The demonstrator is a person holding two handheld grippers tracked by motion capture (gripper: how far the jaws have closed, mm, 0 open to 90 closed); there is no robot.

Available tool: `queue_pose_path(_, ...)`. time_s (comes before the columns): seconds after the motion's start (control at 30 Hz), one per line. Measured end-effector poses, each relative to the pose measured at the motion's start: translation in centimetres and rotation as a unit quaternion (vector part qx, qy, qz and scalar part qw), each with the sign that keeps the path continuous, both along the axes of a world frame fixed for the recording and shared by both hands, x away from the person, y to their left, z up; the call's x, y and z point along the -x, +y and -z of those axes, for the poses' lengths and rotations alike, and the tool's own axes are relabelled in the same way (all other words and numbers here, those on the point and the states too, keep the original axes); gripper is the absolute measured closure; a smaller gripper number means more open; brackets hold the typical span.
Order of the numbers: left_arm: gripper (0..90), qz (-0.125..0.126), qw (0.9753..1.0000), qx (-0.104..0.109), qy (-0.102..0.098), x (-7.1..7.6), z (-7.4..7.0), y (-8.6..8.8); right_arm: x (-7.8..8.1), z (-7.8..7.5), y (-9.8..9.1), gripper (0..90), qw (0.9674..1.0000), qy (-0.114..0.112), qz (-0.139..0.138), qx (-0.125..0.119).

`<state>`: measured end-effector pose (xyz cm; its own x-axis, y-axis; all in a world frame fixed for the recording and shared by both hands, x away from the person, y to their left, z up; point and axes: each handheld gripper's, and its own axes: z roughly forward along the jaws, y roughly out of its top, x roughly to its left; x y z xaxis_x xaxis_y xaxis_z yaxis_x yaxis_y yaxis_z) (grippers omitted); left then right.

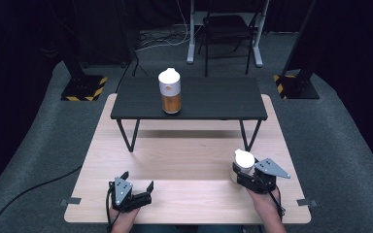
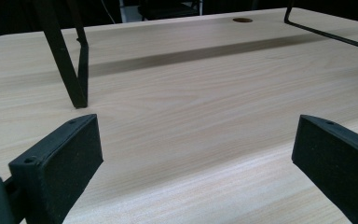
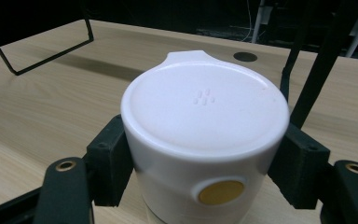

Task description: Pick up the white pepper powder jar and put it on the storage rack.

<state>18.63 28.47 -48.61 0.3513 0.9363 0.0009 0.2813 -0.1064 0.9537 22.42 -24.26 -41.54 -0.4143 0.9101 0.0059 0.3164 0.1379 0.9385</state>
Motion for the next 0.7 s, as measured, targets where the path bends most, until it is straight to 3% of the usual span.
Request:
queue_pose_path(0.43, 0.4, 0.001, 1.0, 0.002, -0.003, 0.1, 0.1, 0.1, 0.2, -2.6, 0.4, 29.9, 0.9997, -0.015, -0.021, -0.004)
queue_pose_path(0.7, 0.4, 0.0, 1.0, 0.002, -0.001, 0.0, 0.1, 0.0, 0.4, -5.1, 0.5, 30.0, 0.9992, -0.024, -0.031, -0.005)
